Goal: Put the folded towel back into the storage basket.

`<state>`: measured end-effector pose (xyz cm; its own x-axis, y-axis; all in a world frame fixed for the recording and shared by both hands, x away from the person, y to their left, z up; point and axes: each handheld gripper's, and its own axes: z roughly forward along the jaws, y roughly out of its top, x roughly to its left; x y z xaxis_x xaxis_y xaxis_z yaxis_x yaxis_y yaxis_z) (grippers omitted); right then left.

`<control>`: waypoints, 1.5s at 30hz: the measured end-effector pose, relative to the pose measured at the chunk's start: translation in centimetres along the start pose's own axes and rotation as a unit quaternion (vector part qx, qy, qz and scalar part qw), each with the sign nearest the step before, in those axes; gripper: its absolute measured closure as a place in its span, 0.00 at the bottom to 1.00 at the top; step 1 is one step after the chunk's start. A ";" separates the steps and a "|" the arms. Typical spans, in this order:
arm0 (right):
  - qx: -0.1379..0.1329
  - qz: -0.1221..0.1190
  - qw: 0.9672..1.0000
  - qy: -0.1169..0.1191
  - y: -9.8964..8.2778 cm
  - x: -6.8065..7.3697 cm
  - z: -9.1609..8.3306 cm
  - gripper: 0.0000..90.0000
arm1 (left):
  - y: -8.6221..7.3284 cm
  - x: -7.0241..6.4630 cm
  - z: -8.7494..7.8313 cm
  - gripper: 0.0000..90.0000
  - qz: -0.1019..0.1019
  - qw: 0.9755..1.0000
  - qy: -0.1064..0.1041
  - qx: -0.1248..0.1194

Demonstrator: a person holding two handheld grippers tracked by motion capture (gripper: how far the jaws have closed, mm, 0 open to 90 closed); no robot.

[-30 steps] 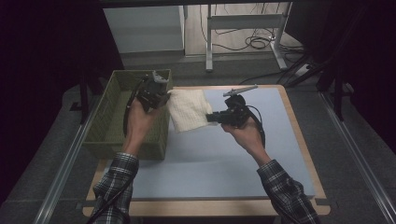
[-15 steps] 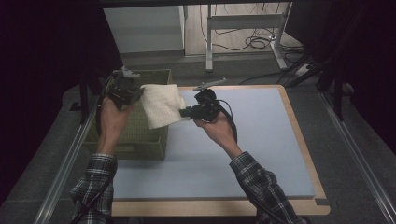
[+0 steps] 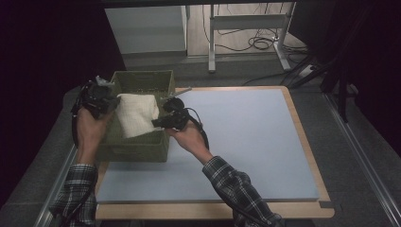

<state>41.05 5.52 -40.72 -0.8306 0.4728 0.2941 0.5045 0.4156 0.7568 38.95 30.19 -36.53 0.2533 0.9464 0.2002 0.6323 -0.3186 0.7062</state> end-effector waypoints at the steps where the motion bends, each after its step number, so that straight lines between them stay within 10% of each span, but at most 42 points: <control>1: 0.004 -0.001 1.000 -0.002 0.0 0.2 0.4 0.90 | -0.4 0.2 0.1 0.91 -0.002 1.000 0.000 0.002; 21: 0.089 0.024 0.995 -0.043 -1.6 1.4 6.1 0.80 | -3.1 -0.7 5.6 0.87 -0.002 0.999 -0.026 0.039; 45: 0.035 -0.071 0.995 -0.063 -0.5 0.9 -0.2 0.42 | -2.2 -2.6 6.5 0.33 -0.030 0.996 -0.082 0.022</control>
<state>40.01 5.60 -40.70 -0.8608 0.4973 0.1082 0.4031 0.5362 0.7416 41.69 28.10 -42.99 0.3290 0.9434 0.0421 0.6800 -0.2677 0.6826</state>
